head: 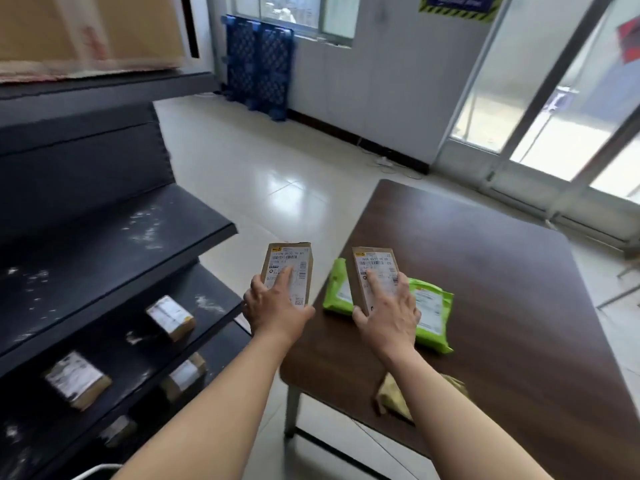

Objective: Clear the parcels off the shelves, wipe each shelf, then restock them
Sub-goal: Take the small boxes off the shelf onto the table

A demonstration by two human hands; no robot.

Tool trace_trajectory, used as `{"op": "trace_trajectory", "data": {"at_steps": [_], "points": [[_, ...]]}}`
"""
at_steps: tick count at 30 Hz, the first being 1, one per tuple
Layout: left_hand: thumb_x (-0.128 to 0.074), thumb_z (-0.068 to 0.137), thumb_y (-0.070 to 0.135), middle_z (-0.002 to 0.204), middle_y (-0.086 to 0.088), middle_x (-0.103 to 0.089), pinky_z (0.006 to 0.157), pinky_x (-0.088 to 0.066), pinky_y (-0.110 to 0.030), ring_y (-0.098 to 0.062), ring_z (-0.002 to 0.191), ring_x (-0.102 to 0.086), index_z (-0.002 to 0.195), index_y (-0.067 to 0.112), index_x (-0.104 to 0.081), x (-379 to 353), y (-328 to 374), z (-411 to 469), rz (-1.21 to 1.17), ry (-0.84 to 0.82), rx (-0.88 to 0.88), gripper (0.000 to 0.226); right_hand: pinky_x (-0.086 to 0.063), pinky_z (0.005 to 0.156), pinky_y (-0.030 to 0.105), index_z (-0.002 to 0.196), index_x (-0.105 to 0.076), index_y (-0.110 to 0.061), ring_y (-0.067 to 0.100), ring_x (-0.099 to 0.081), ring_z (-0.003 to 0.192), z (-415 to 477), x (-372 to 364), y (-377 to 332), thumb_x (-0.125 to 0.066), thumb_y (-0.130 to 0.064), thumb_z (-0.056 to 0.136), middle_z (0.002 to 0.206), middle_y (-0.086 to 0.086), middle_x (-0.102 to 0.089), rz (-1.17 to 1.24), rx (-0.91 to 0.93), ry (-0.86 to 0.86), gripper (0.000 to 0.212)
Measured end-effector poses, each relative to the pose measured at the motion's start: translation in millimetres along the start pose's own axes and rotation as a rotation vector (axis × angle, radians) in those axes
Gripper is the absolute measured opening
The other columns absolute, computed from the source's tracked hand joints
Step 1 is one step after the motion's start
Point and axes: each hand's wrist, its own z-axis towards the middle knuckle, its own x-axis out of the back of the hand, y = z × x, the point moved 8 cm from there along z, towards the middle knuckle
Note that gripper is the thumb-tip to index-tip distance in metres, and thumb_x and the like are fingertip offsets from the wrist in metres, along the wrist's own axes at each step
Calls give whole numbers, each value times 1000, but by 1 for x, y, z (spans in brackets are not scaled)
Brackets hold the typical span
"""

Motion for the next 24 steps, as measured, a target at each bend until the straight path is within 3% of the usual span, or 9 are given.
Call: {"op": "trace_trajectory", "data": {"at_steps": [14,24], "points": [[-69,65,48,144,-14,-23,104,-29,-45,-37,125,-31,141,44,-29,-180,201,-102,17,-240,-197,86,-29,107,49,147,-24,-45,35,-26,133,-19,82,287,-60,-51,83,153,11,-9,-124,-289,68,74],[-68,65,46,143,-14,-25,104,-31,-45,-37,124,-34,139,44,-31,-267,293,-126,69,-355,-314,82,-29,108,49,147,-26,-44,35,-28,133,-24,99,396,-60,-51,84,153,14,-11,-161,-476,92,72]]}}
